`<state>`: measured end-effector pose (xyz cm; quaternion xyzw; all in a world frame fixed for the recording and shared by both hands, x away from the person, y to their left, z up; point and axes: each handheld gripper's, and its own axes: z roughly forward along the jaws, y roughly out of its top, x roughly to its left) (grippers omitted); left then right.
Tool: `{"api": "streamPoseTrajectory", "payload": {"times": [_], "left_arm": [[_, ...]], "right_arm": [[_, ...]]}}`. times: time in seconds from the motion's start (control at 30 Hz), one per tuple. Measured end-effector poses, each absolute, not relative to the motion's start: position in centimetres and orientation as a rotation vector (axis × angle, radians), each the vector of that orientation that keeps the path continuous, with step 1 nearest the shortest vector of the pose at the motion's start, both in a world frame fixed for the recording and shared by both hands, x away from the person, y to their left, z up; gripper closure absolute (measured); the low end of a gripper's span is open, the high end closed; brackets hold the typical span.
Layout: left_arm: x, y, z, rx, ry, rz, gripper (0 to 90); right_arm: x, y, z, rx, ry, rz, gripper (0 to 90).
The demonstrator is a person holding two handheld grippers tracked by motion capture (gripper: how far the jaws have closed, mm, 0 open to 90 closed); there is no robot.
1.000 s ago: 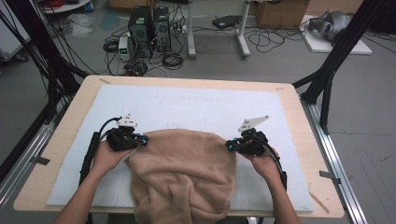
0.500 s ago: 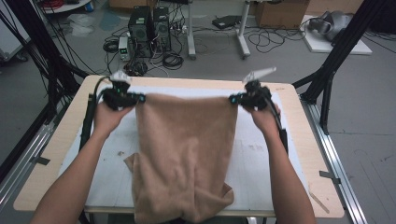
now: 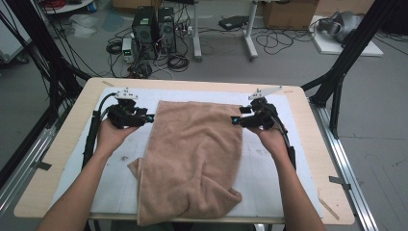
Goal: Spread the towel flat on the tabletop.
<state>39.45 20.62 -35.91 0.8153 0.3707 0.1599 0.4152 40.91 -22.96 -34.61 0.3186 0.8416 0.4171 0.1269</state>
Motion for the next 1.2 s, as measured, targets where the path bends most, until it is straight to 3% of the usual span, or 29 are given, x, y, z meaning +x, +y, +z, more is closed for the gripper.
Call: {"api": "streamPoseTrajectory", "payload": {"times": [0.27,0.63,0.77,1.03,1.2], "left_arm": [[34.6,19.8,-38.3,2.092,0.832,0.341,46.6],[29.0,20.0,-41.7,2.155,0.745,0.264,45.4],[28.6,19.6,-42.7,2.211,0.727,0.266,51.2],[29.0,19.0,-43.2,2.241,0.71,0.29,80.2],[29.0,20.0,-41.8,2.141,0.728,0.284,83.5]], "right_arm": [[35.3,-22.7,-37.4,0.848,2.489,1.289,40.3],[30.0,-22.5,-41.7,0.797,2.578,1.257,42.7],[29.4,-21.6,-43.4,0.777,2.633,1.185,46.1],[29.8,-21.4,-44.4,0.768,2.651,1.158,81.3],[30.2,-21.5,-43.3,0.717,2.657,1.15,85.2]]}}
